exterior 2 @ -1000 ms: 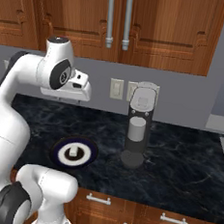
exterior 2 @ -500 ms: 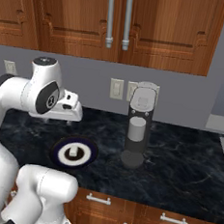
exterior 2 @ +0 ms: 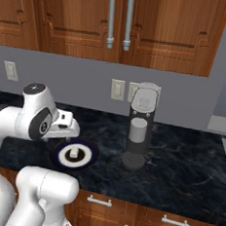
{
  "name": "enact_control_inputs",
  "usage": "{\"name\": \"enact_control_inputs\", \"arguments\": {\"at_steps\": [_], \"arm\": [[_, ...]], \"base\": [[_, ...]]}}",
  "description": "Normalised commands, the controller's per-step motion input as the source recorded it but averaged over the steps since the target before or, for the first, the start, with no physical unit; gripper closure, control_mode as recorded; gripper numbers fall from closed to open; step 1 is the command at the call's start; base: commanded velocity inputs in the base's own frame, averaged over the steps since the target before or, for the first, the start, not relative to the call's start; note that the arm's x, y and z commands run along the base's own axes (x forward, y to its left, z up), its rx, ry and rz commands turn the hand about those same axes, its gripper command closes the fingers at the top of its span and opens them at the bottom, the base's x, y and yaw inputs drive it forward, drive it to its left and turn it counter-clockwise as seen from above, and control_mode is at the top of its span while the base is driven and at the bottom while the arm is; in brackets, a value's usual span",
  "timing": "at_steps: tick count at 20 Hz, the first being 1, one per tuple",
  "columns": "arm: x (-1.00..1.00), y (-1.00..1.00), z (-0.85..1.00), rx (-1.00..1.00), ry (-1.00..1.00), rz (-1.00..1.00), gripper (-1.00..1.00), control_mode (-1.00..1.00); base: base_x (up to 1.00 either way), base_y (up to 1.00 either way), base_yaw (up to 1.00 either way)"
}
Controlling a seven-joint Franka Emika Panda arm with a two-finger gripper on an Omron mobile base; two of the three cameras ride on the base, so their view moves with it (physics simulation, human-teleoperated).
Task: Pick up the marshmallow and place it in the cup of hot chocolate on the dining counter.
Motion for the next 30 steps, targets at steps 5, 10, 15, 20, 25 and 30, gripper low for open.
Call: {"name": "enact_control_inputs", "arguments": {"at_steps": [5,10,15,20,25,30], "arm": [[0.16,0.0,-0.39,0.02,0.0,0.03,-1.0,-1.0],[0.33,0.0,-0.46,0.0,0.0,0.0,-1.0,-1.0],[0.46,0.0,-0.43,0.0,0.0,0.0,-1.0,-1.0],[0.45,0.0,-0.37,0.0,0.0,0.0,-1.0,-1.0],[0.28,0.02,-0.32,0.0,0.0,0.0,-1.0,-1.0],[0.01,0.0,-0.52,0.0,0.0,0.0,-1.0,-1.0]], "base": [[0.0,0.0,0.0],[0.0,0.0,0.0],[0.0,0.0,0.0],[0.0,0.0,0.0],[0.0,0.0,0.0],[0.0,0.0,0.0]]}}
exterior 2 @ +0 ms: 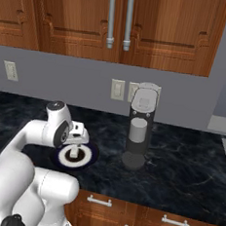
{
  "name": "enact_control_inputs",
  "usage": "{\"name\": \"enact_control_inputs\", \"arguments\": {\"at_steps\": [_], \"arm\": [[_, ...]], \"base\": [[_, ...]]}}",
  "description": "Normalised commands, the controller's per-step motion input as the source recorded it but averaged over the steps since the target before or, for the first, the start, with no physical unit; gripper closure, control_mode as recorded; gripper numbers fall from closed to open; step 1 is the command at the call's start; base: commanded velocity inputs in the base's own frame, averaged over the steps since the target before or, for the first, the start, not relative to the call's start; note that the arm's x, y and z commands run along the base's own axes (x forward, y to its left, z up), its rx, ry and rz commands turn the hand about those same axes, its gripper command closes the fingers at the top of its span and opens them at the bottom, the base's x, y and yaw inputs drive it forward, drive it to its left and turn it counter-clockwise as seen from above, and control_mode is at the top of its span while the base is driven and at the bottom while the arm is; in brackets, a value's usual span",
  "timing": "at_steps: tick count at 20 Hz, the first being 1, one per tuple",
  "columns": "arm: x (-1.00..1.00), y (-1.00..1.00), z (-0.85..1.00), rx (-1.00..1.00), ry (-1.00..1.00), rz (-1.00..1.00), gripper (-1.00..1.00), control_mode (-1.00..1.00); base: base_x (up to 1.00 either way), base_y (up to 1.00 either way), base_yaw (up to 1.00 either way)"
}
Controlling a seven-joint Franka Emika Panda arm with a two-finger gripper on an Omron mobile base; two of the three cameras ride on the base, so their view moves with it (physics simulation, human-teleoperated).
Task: Pick up the marshmallow and place it in the cup of hot chocolate on the dining counter.
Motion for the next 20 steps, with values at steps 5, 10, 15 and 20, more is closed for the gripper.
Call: {"name": "enact_control_inputs", "arguments": {"at_steps": [5,10,15,20], "arm": [[0.08,0.0,-0.52,0.0,0.0,0.0,-1.0,-1.0],[0.1,0.0,-0.48,0.0,0.0,0.0,-1.0,-1.0],[0.08,0.0,-0.49,0.0,0.0,0.0,-1.0,-1.0],[-0.01,0.0,-0.27,0.0,0.0,0.0,-1.0,-1.0]], "base": [[0.0,0.0,0.0],[0.0,0.0,0.0],[0.0,0.0,0.0],[0.0,0.0,0.0]]}}
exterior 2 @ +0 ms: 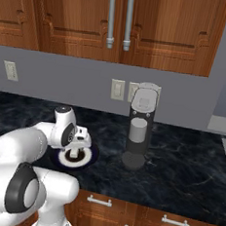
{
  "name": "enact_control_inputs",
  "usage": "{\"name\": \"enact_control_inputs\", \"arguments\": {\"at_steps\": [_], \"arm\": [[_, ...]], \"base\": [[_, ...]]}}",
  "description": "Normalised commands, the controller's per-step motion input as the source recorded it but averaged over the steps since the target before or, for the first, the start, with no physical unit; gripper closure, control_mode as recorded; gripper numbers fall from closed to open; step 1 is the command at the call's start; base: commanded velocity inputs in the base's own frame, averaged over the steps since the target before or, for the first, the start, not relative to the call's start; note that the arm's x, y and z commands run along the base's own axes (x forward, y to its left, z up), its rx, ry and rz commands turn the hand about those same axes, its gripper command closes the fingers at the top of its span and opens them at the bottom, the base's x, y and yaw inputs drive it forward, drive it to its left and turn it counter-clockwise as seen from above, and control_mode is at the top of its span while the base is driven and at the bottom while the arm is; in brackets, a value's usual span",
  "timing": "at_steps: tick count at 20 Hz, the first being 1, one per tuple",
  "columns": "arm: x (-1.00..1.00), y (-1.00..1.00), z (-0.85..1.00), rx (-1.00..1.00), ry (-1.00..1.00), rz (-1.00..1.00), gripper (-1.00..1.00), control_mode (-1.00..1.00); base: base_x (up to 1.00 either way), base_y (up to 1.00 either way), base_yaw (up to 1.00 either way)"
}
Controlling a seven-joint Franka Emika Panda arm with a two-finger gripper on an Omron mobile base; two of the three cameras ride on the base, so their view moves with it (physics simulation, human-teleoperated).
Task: Pick up the marshmallow and place it in the cup of hot chocolate on the dining counter.
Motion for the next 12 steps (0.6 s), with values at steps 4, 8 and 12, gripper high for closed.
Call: {"name": "enact_control_inputs", "arguments": {"at_steps": [4,8,12], "arm": [[0.0,0.0,-0.33,0.01,0.0,0.0,-1.0,-1.0],[0.05,0.0,-0.34,0.03,0.0,0.0,-1.0,-1.0],[0.0,0.0,-0.33,0.02,0.0,0.0,1.0,-1.0]], "base": [[0.0,0.0,0.0],[0.0,0.0,0.0],[0.0,0.0,0.0]]}}
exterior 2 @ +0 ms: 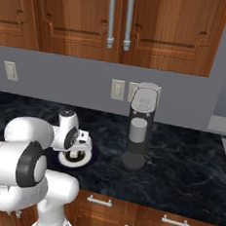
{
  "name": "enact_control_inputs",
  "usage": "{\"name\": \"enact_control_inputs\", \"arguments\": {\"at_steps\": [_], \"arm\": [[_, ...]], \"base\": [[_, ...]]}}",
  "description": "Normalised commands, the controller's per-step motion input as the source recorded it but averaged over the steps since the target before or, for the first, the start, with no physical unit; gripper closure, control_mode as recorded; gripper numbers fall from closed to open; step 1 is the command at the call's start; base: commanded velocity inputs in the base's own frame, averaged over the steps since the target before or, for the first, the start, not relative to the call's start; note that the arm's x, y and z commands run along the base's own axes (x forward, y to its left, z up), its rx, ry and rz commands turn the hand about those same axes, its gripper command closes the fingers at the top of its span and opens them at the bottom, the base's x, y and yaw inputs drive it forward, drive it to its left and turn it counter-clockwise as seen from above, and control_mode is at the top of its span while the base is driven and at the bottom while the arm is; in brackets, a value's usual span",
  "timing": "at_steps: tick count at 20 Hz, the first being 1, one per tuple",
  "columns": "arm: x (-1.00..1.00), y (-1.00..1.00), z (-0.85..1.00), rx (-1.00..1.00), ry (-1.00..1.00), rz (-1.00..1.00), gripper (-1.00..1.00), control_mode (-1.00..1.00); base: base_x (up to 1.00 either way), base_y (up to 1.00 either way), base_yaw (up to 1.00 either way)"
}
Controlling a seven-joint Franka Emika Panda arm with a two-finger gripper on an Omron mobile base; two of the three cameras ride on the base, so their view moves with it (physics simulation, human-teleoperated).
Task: Pick up the marshmallow and place it in the cup of hot chocolate on the dining counter.
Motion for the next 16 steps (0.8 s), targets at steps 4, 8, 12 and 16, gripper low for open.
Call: {"name": "enact_control_inputs", "arguments": {"at_steps": [4,8,12,16], "arm": [[0.0,0.0,-0.31,0.03,0.0,0.0,1.0,-1.0],[-0.14,0.0,-0.11,0.0,-0.01,0.0,1.0,-1.0],[-0.19,0.0,-0.01,0.0,0.0,0.0,1.0,-1.0],[-0.2,0.0,0.0,0.0,-0.01,0.0,1.0,-1.0]], "base": [[0.0,0.0,0.0],[0.0,0.0,0.0],[0.0,0.0,0.0],[0.0,0.0,0.0]]}}
